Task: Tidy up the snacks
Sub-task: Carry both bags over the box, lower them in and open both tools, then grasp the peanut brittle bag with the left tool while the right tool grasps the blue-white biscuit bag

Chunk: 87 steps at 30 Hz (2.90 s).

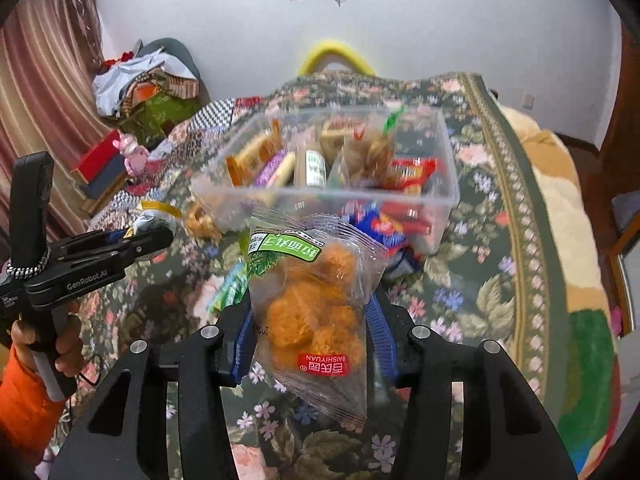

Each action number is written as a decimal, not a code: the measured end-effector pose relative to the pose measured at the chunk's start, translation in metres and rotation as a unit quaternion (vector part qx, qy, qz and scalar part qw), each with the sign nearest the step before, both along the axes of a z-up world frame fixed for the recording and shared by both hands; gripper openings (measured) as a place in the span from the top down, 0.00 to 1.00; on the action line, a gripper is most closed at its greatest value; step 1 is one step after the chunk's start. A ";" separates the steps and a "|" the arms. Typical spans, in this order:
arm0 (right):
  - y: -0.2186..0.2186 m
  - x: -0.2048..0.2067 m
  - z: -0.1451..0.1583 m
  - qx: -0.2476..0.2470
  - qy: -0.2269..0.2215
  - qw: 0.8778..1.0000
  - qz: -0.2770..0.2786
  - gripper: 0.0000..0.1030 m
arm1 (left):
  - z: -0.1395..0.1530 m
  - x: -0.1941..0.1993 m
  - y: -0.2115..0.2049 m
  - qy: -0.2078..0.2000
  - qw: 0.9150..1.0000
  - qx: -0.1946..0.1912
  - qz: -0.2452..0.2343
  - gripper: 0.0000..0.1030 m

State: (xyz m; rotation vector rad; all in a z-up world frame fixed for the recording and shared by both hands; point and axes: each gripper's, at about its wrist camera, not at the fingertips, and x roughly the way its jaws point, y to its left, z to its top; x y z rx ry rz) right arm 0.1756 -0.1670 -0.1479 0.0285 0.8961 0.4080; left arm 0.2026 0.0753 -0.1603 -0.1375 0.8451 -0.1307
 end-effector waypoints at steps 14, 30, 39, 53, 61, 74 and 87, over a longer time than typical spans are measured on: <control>0.015 0.044 0.035 0.009 -0.058 0.998 -0.004 0.55 | 0.042 0.041 -0.017 -0.059 0.998 -0.018 -0.019 0.67; 0.044 0.110 0.011 -0.023 -0.027 0.999 0.013 0.55 | 0.015 0.110 -0.018 -0.031 0.999 -0.035 -0.015 0.67; 0.050 0.123 -0.005 -0.049 -0.008 0.999 0.023 0.53 | -0.006 0.130 -0.015 -0.004 0.999 -0.049 -0.003 0.66; 0.041 0.098 0.028 -0.042 -0.049 0.998 0.014 0.42 | 0.035 0.090 -0.009 -0.041 0.999 -0.024 -0.005 0.57; 0.019 0.067 0.047 -0.038 -0.073 0.997 0.004 0.27 | 0.060 0.050 0.009 -0.058 0.998 -0.003 0.004 0.42; -0.009 0.033 0.010 -0.026 -0.016 0.999 -0.013 0.14 | 0.001 0.033 0.048 0.033 0.998 0.017 0.040 0.36; -0.004 0.034 -0.040 -0.033 0.049 0.998 -0.015 0.13 | -0.061 0.070 0.052 0.068 0.997 0.022 0.042 0.36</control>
